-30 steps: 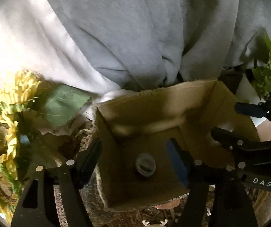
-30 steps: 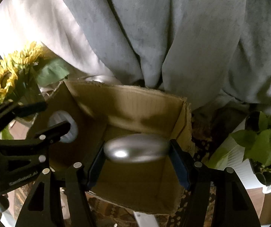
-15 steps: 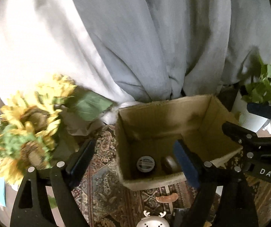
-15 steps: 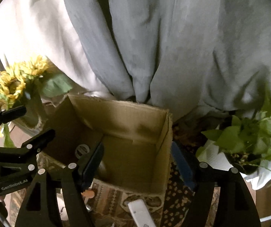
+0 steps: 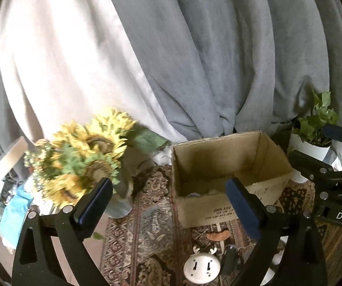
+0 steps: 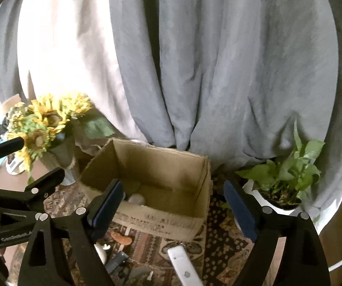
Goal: Organize rigid objects
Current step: 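Move both tools out of the box back toward the remaining objects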
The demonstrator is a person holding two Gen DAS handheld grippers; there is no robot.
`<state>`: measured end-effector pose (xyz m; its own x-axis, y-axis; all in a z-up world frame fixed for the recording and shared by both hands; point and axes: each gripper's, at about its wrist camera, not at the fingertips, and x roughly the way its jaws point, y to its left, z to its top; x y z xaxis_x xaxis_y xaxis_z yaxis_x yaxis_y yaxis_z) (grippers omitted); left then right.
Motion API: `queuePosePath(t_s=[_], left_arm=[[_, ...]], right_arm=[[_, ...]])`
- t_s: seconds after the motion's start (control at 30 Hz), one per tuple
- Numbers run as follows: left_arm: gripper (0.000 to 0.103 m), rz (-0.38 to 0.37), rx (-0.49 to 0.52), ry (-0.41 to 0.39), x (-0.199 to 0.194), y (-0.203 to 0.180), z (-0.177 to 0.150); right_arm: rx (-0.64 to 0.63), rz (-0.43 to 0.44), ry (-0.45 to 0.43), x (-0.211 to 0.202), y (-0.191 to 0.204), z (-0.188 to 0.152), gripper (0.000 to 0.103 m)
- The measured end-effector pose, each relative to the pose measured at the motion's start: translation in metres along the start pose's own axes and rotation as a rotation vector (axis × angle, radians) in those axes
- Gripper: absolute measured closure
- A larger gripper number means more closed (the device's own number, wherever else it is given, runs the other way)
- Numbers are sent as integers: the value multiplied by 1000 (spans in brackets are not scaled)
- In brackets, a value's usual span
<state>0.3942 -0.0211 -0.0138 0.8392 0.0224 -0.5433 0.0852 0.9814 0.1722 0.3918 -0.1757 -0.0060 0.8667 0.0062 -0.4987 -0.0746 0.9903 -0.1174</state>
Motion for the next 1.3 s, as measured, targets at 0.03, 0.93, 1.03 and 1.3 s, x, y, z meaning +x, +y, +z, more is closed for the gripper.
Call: queuePosePath(t_s=[0.03,0.93,1.03,1.3], left_arm=[[5,8,0,-8,-6,1,-3],[2,128,-24,-93,-124,-10,-100],[2,106,-9,-95,-126,-8,-108],[2,-7,12,-50,-113,4,-123]], right_arm=[[1,4,-5,-4,1,-2,16],[-5,101,-104,-111,18,-82,13],[-17,92,-107,-118,25,-89,13],[15,76,-81,-121,40,-105,13]])
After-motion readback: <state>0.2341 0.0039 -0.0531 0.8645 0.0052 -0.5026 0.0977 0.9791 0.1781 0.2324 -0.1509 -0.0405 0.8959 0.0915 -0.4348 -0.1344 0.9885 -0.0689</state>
